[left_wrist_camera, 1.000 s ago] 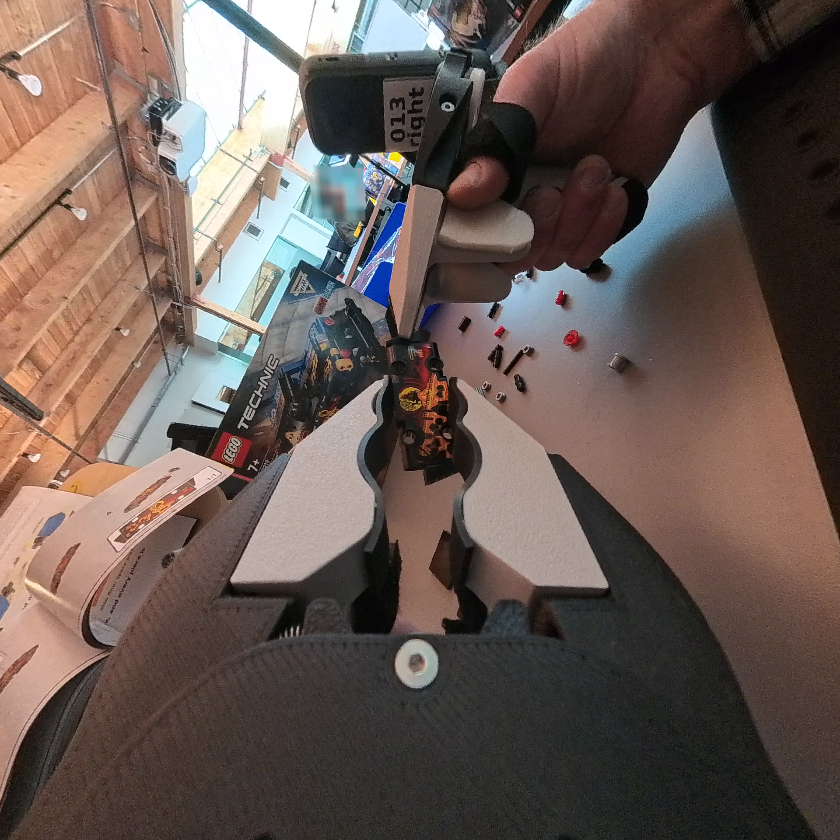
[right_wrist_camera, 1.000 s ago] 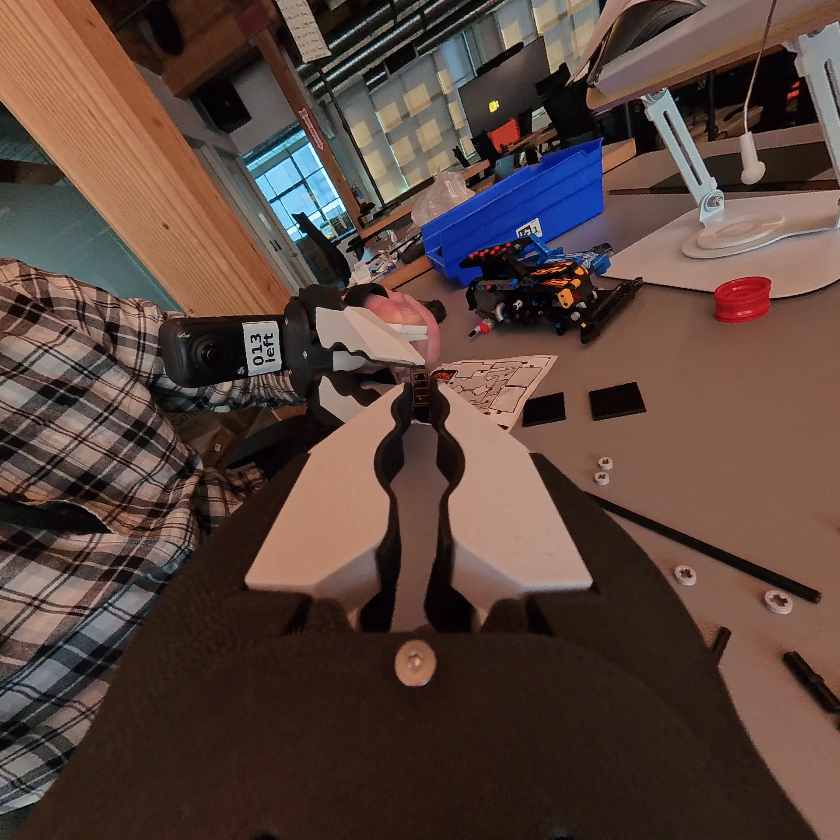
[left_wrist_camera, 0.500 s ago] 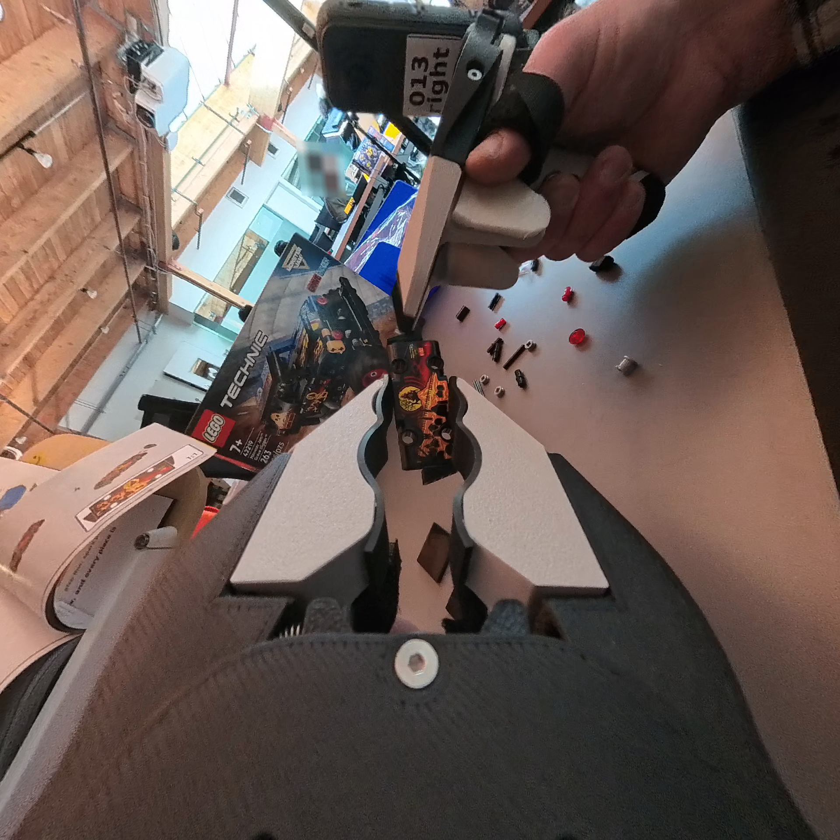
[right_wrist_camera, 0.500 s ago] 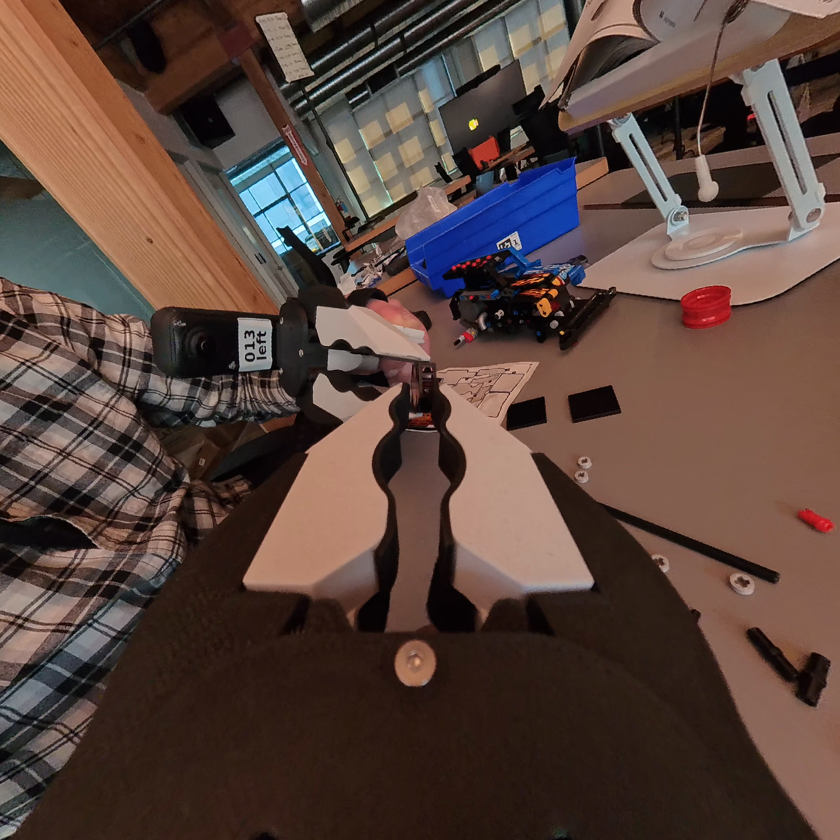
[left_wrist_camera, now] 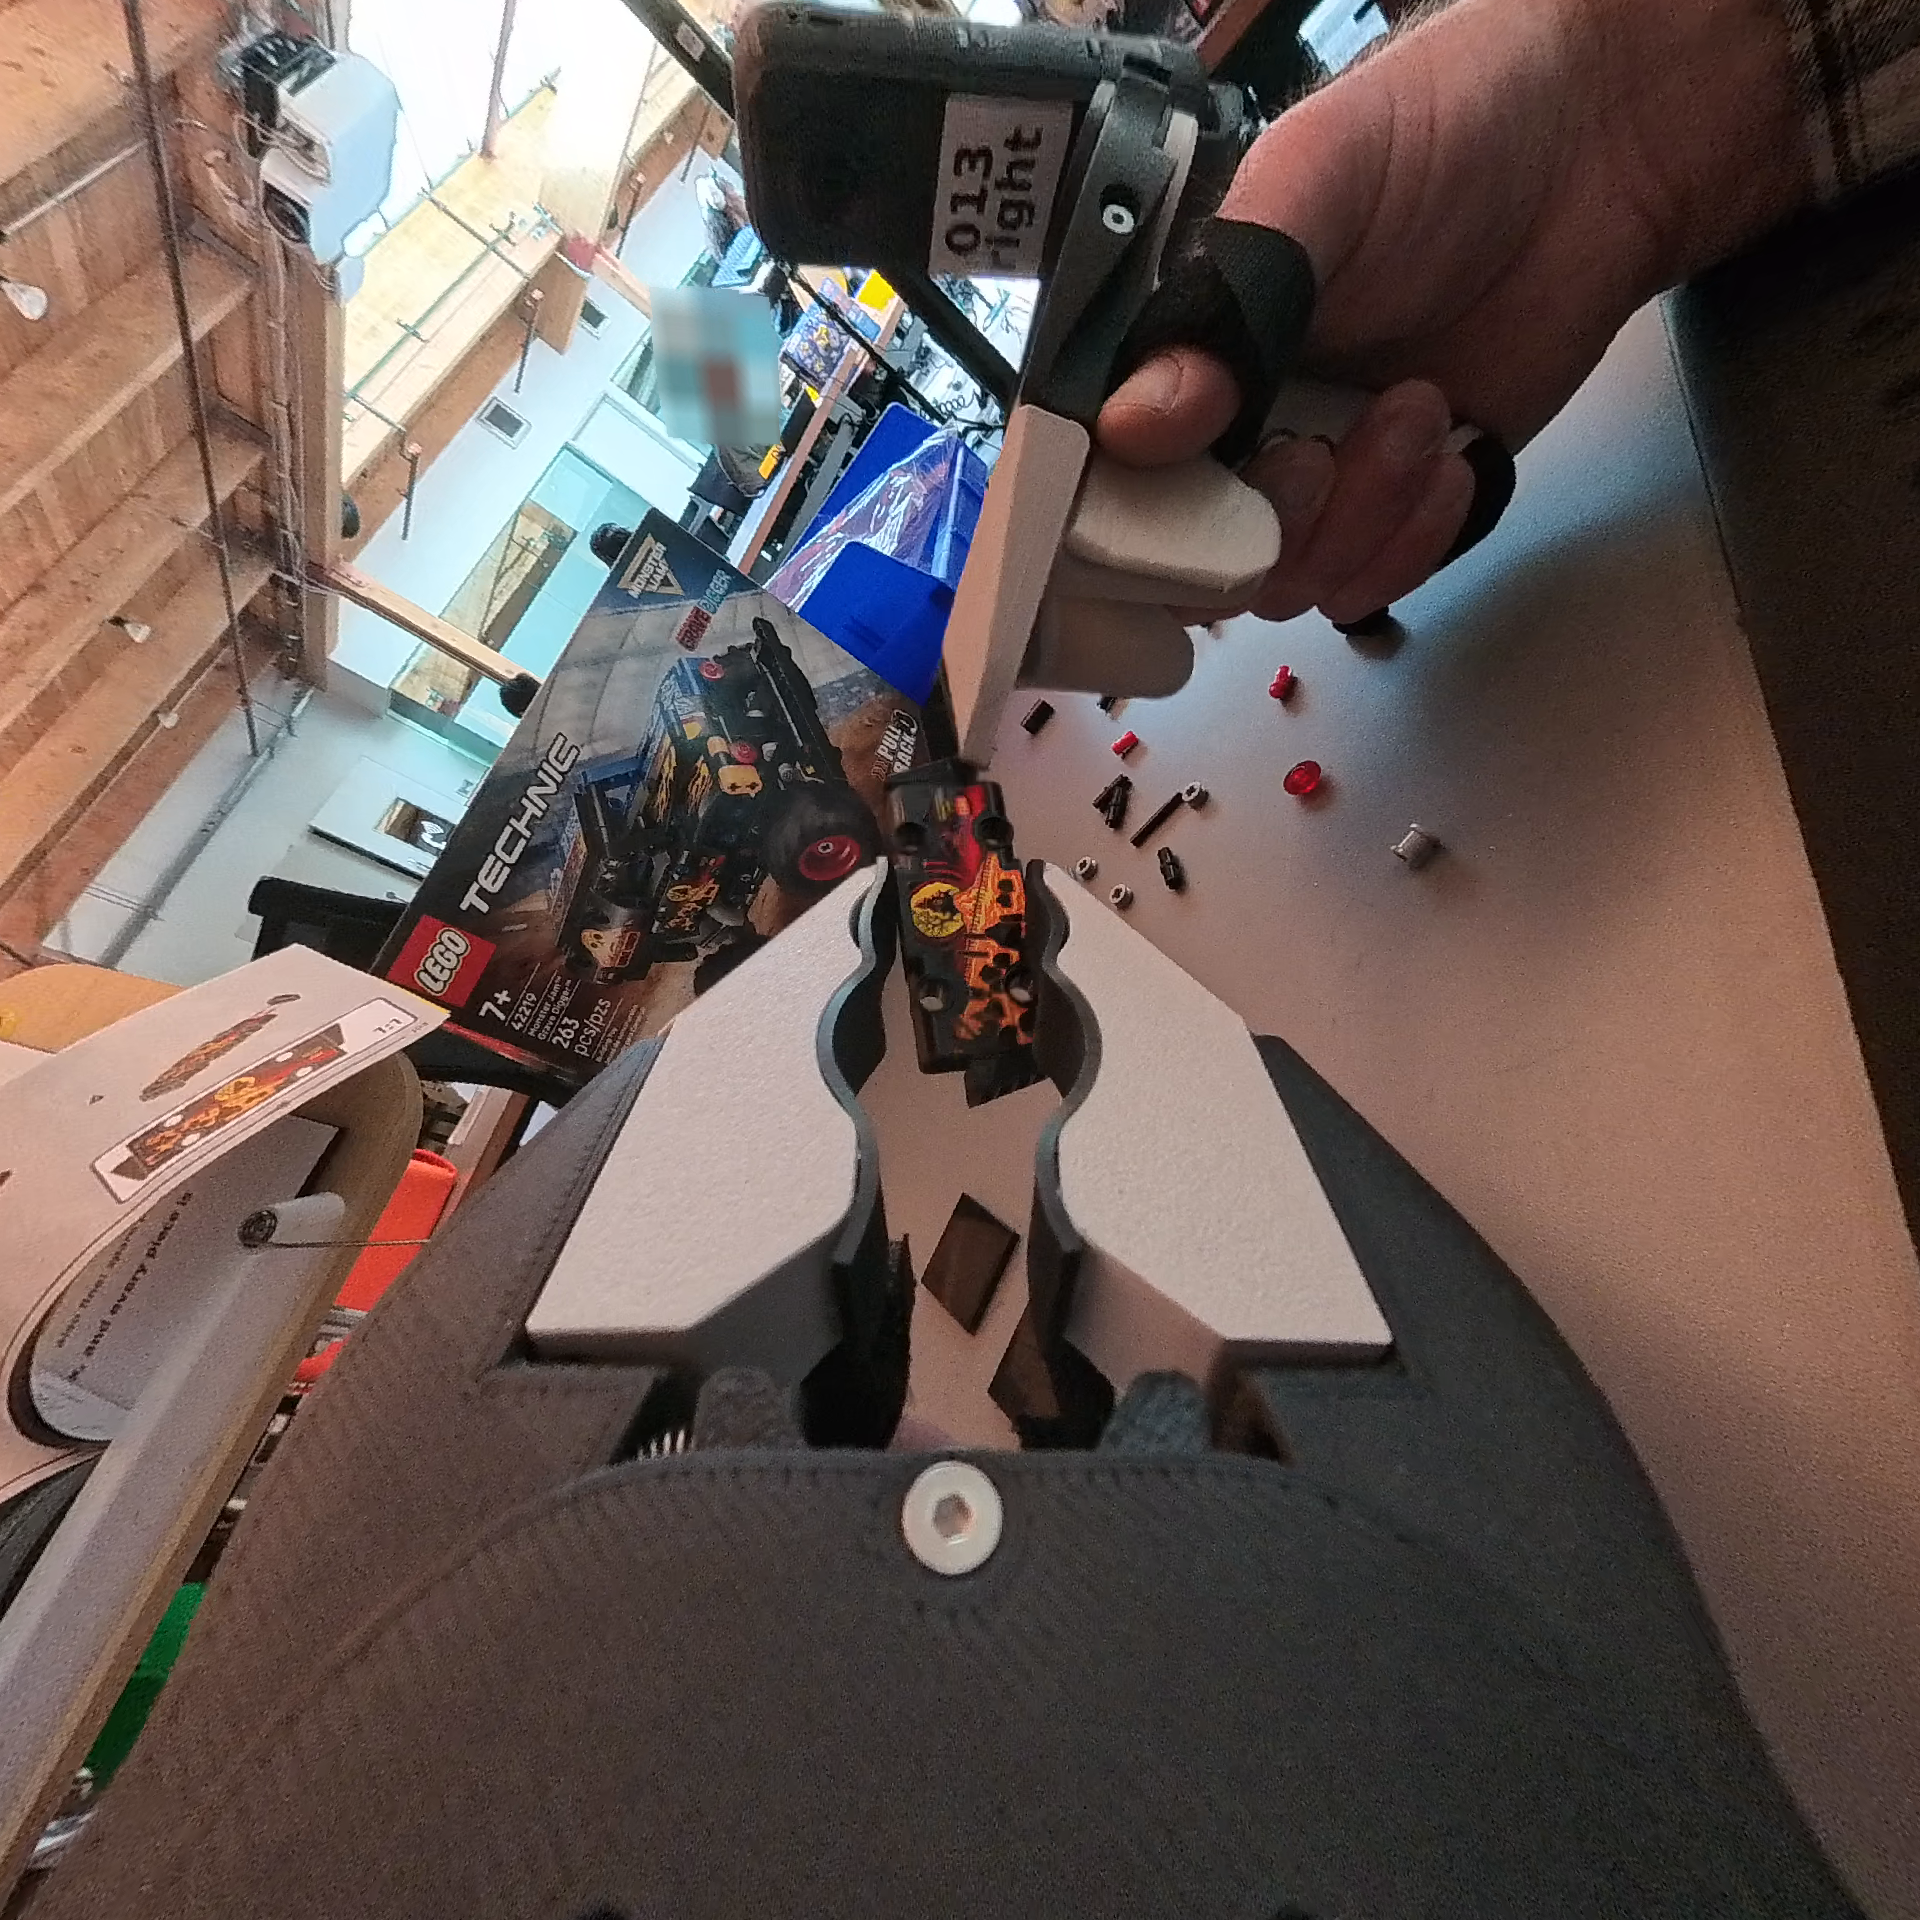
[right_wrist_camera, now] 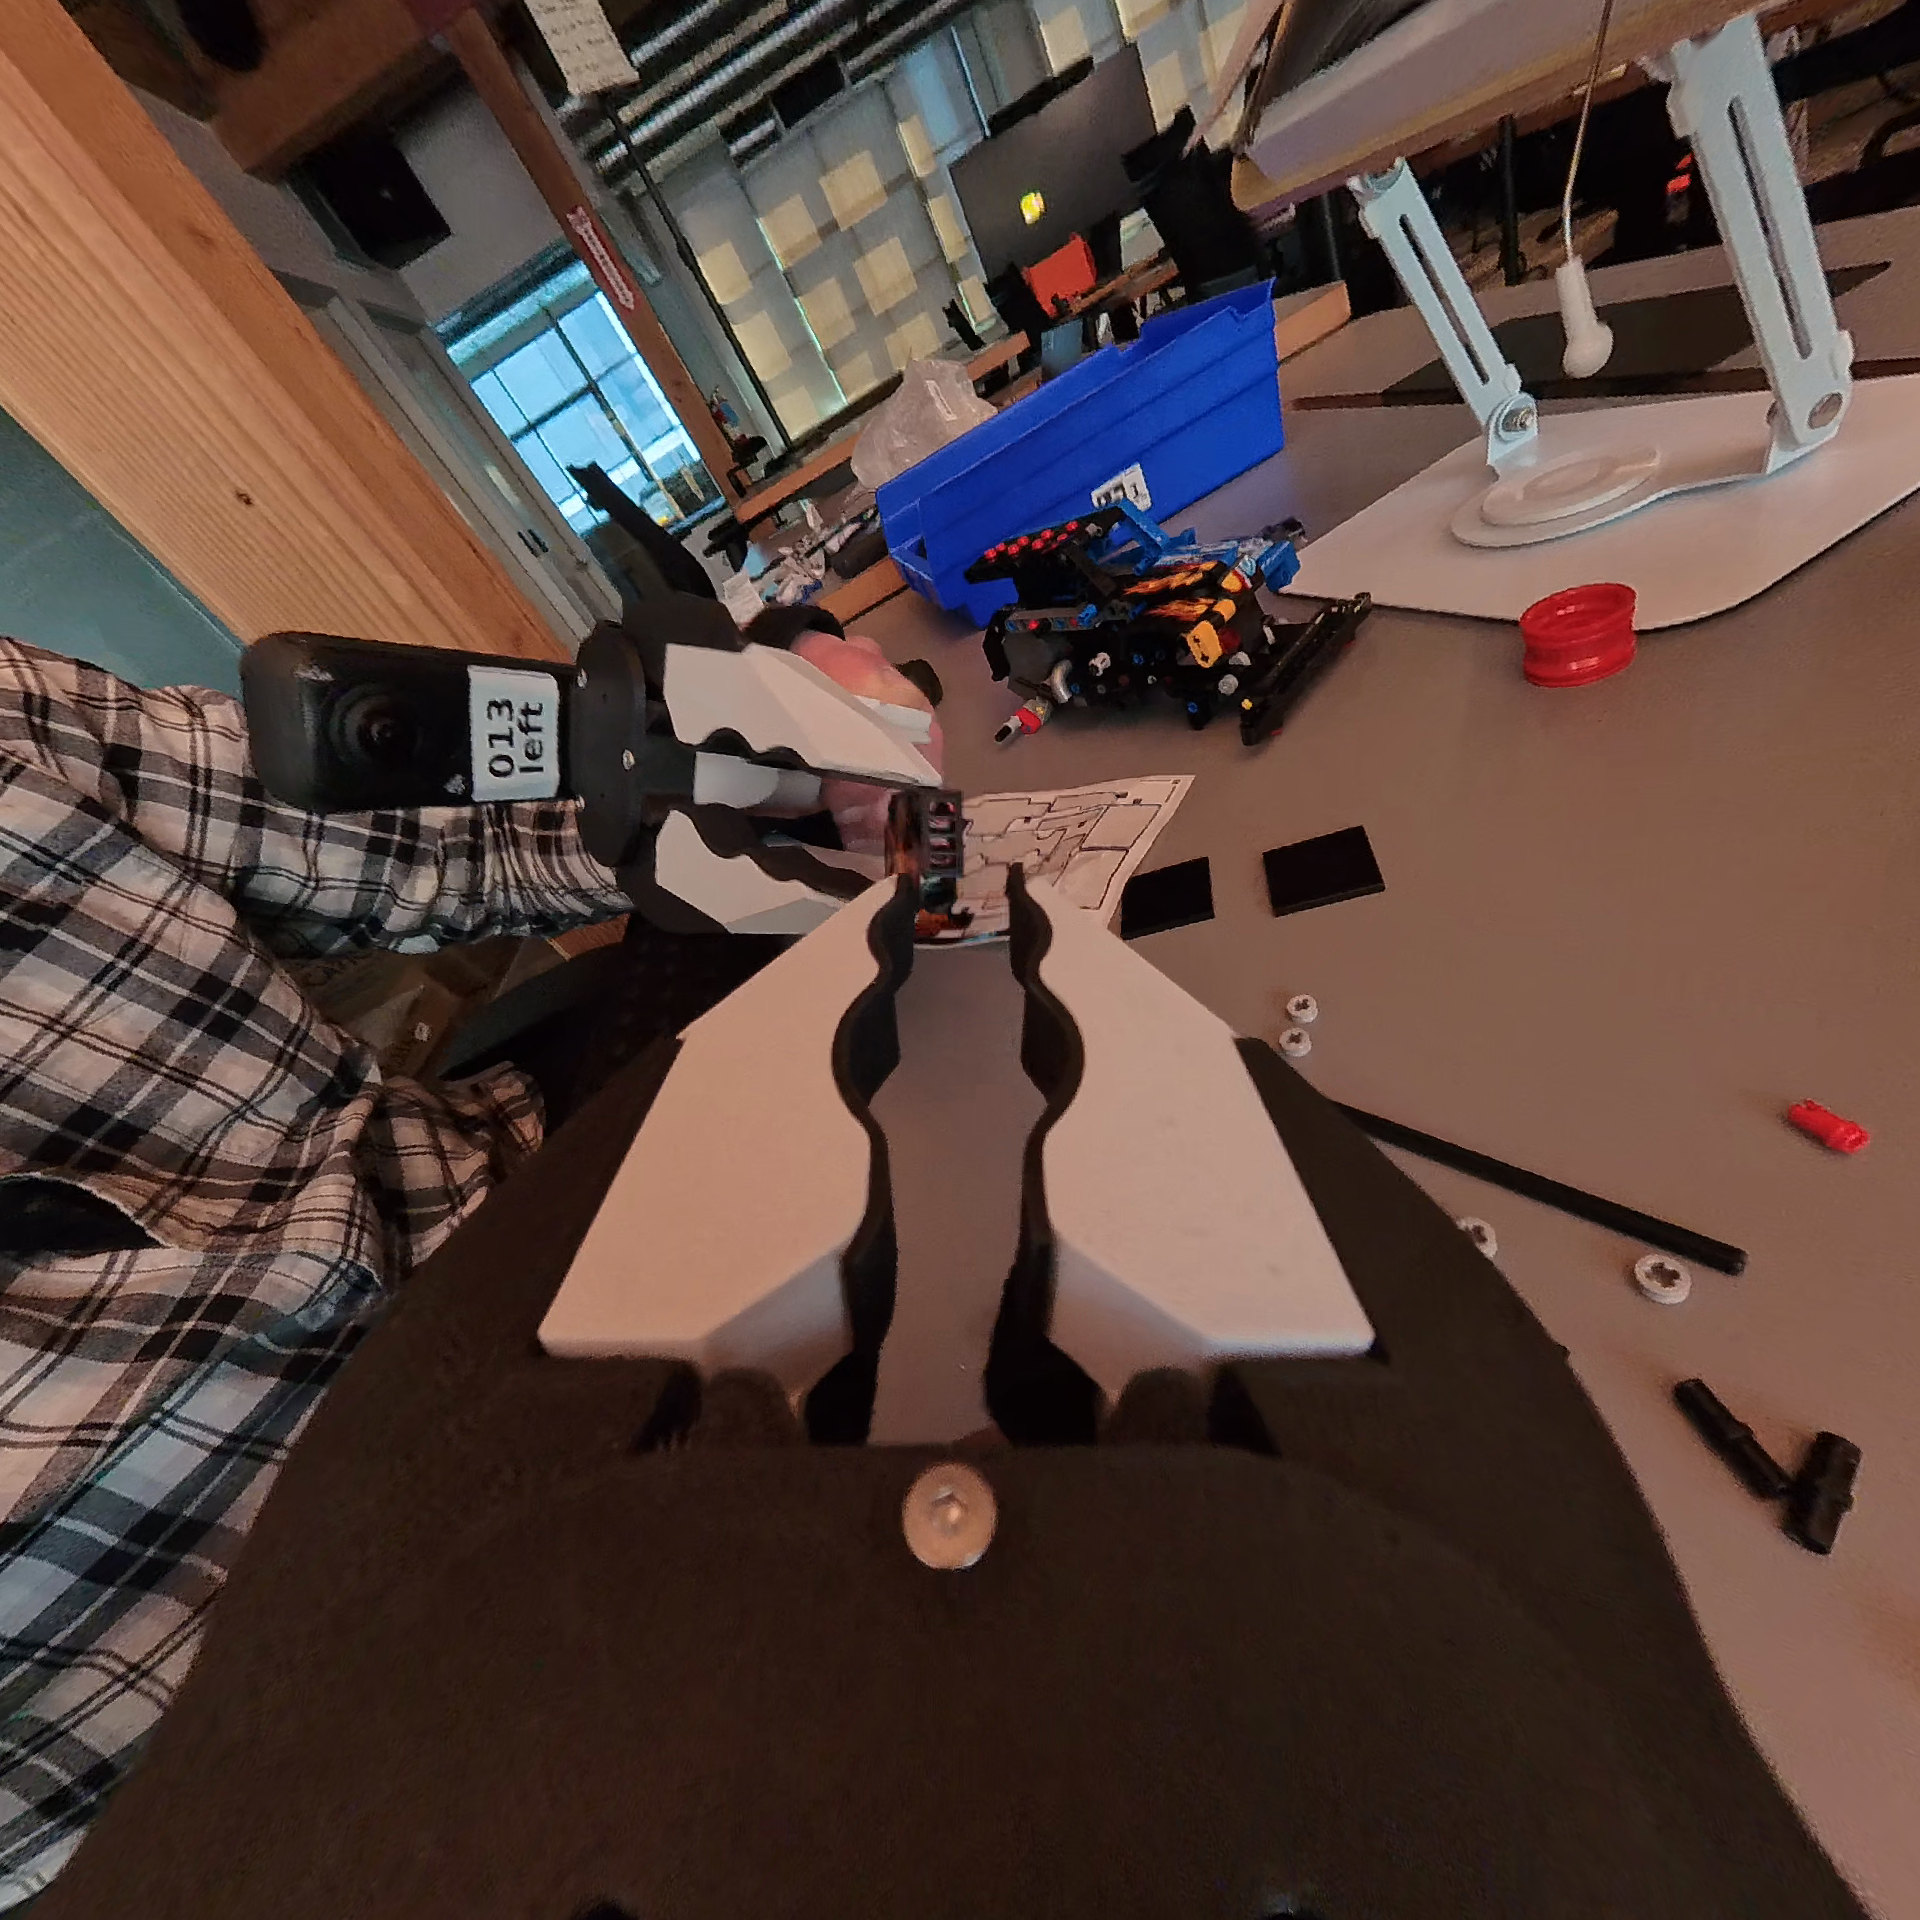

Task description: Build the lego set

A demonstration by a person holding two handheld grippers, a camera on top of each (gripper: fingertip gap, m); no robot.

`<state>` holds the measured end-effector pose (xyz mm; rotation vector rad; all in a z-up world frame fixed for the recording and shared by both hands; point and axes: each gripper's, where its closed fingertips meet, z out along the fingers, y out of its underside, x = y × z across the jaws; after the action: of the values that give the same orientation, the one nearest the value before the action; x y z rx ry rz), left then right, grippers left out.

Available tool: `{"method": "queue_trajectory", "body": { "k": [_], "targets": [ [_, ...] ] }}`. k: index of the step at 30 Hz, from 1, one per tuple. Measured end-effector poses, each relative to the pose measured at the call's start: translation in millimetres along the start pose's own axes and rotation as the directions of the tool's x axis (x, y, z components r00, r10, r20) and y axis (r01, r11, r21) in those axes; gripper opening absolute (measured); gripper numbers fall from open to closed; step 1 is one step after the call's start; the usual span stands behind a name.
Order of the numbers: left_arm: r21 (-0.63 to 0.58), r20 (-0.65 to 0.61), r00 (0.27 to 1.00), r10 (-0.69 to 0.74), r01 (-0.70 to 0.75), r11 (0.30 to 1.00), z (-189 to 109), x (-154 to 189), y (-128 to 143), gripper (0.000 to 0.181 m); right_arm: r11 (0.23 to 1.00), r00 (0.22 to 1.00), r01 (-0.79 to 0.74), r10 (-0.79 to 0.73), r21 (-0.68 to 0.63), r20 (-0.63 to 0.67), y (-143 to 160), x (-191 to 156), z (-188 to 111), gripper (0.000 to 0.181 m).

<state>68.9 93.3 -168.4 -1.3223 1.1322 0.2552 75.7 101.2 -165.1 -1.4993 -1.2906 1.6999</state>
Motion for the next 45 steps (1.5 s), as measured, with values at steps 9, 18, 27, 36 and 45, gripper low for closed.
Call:
{"method": "queue_trajectory", "body": {
  "k": [9,18,27,36,45],
  "targets": [
    [0.019,-0.026,1.000,0.000,0.001,1.000,2.7,6.2,-6.6,0.023,1.000,0.998,-0.004,0.004,-0.013,0.059,3.7,-8.7,3.5,0.008],
    [0.013,-0.054,0.999,-0.002,0.003,1.000,6.3,11.4,-5.5,0.024,1.000,0.998,0.007,-0.005,-0.030,0.055,6.7,-8.5,3.9,0.007],
    [-0.029,-0.065,0.998,-0.008,0.006,1.000,11.0,9.1,5.5,0.025,0.999,1.000,0.024,-0.024,-0.028,-0.001,5.9,-0.3,1.8,0.006],
    [-0.046,-0.074,0.997,-0.038,0.034,0.998,11.5,7.0,9.3,0.029,0.999,1.000,0.025,-0.025,-0.027,-0.013,6.1,1.7,0.6,0.006],
    [-0.079,-0.106,0.985,-0.137,0.129,0.988,14.6,8.9,20.1,0.035,0.999,0.999,0.028,-0.028,-0.023,-0.025,5.3,3.4,-1.4,0.006]
  ]
}}
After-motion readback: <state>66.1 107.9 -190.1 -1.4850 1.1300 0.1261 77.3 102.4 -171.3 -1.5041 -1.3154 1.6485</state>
